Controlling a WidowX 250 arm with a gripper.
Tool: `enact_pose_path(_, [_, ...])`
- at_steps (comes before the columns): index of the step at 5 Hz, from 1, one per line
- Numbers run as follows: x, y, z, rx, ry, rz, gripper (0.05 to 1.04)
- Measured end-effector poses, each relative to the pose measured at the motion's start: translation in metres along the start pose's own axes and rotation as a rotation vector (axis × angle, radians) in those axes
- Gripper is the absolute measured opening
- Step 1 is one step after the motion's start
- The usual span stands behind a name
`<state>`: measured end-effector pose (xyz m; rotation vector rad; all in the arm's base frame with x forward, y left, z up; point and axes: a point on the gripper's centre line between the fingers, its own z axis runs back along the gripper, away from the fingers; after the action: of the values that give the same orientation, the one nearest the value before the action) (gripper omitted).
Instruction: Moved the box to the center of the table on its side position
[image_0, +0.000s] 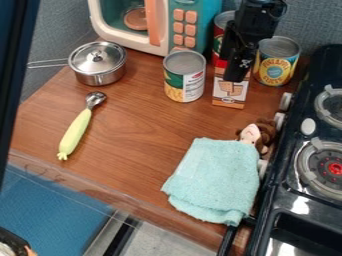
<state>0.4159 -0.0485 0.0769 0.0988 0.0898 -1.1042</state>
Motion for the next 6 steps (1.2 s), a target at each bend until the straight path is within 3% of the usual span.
enact_pose_path(1, [0.001,0.001,-0.002,0.002,-0.002,0.009,0.936])
enact_pose_path(3, [0.001,0.000,-0.013,0.015,-0.006,0.025,0.378])
enact_pose_path(5, [-0.003,-0.009,-0.013,0.018,-0.009,0.023,0.360])
enact_pose_path(6, [-0.009,-0.016,0.013,0.061,-0.067,0.029,0.361])
